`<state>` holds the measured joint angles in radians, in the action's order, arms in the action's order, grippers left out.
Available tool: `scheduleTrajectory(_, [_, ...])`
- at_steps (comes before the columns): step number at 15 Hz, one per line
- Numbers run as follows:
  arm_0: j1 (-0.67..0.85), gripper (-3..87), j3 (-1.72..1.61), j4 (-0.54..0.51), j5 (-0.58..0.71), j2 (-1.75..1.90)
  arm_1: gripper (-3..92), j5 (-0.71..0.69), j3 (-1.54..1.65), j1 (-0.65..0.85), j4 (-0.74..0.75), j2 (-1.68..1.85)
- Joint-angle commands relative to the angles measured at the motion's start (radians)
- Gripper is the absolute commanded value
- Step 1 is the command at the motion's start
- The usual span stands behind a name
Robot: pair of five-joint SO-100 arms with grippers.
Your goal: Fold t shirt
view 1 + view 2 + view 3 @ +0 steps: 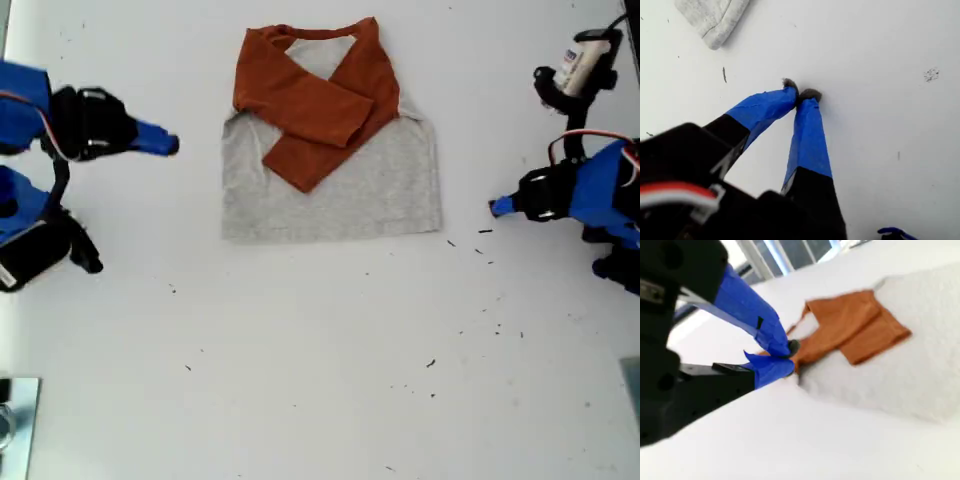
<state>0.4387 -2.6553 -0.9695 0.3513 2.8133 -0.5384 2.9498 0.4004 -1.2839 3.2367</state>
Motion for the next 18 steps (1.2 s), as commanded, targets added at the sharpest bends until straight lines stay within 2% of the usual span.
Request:
scheduleTrajectory(1, [-0.072,-0.3,-0.285,0.058,-0.183,0.161,3.4,0.018,-0.008,-0.005,-0.006,0.002])
scheduleTrajectory(3, [-0.046,-0.4,-0.236,0.017,-0.199,0.158,3.3,0.037,-0.071,0.000,-0.023,-0.052])
scheduleTrajectory(5, [-0.067,-0.4,0.012,-0.087,-0.210,-0.014,4.4,0.012,-0.316,0.002,-0.012,-0.331])
scheduleTrajectory(7, [-0.155,26.3,0.370,-0.178,-0.179,-0.339,27.4,-0.017,-0.649,-0.011,-0.026,-0.690])
scheduleTrajectory(8, [-0.184,29.3,0.494,-0.198,-0.155,-0.468,32.1,-0.023,-0.790,-0.032,-0.040,-0.830])
scheduleTrajectory(10, [-0.190,30.8,0.528,-0.156,-0.133,-0.641,32.9,-0.017,-0.913,-0.058,-0.026,-1.006])
scheduleTrajectory(12, [-0.189,31.0,0.446,-0.026,-0.127,-0.744,32.6,0.000,-0.920,-0.074,0.044,-1.118])
scheduleTrajectory(16, [-0.184,30.3,0.454,0.163,-0.121,-1.068,30.2,0.009,-0.923,-0.083,0.186,-1.330])
scheduleTrajectory(18, [-0.161,21.7,0.491,0.206,-0.132,-1.169,26.6,0.009,-0.937,-0.069,0.272,-1.470])
